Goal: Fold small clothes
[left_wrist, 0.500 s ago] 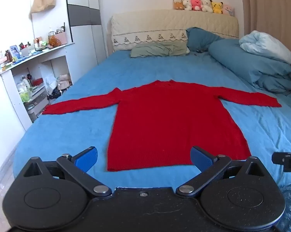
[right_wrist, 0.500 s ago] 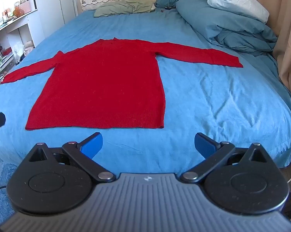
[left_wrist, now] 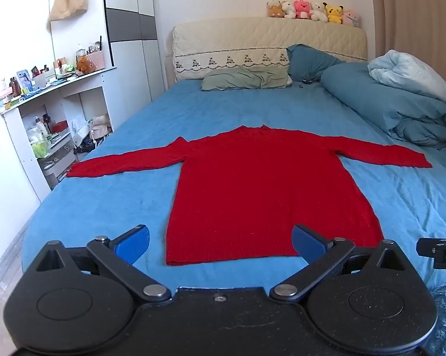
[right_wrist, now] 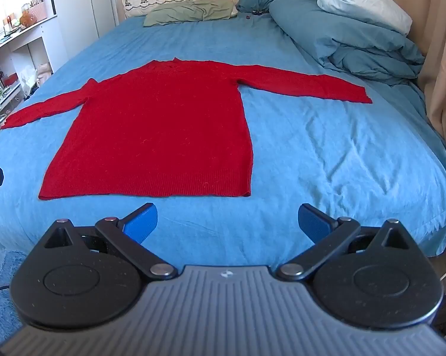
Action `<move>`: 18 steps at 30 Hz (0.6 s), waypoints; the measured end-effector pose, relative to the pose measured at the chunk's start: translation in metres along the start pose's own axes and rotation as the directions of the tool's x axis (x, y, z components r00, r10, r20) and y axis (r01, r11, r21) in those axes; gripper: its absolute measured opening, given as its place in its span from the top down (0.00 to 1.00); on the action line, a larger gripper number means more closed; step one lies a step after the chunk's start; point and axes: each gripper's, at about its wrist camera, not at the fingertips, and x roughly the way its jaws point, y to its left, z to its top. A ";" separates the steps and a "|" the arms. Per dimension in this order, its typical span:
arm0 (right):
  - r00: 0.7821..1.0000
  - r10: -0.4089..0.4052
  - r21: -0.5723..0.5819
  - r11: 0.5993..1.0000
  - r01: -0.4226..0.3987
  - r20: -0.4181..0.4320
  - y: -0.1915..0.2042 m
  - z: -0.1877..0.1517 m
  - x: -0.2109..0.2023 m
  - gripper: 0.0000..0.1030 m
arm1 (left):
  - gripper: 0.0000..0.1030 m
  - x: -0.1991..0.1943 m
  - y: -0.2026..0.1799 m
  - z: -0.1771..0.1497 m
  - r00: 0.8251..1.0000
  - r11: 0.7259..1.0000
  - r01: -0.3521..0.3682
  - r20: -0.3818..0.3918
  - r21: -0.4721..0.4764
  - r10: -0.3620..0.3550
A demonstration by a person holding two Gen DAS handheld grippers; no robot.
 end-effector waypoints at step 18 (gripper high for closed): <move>1.000 0.005 0.007 1.000 -0.005 0.001 0.001 -0.001 -0.002 0.00 | 0.00 -0.005 -0.005 -0.001 1.000 1.000 -0.019 0.023 0.023 0.019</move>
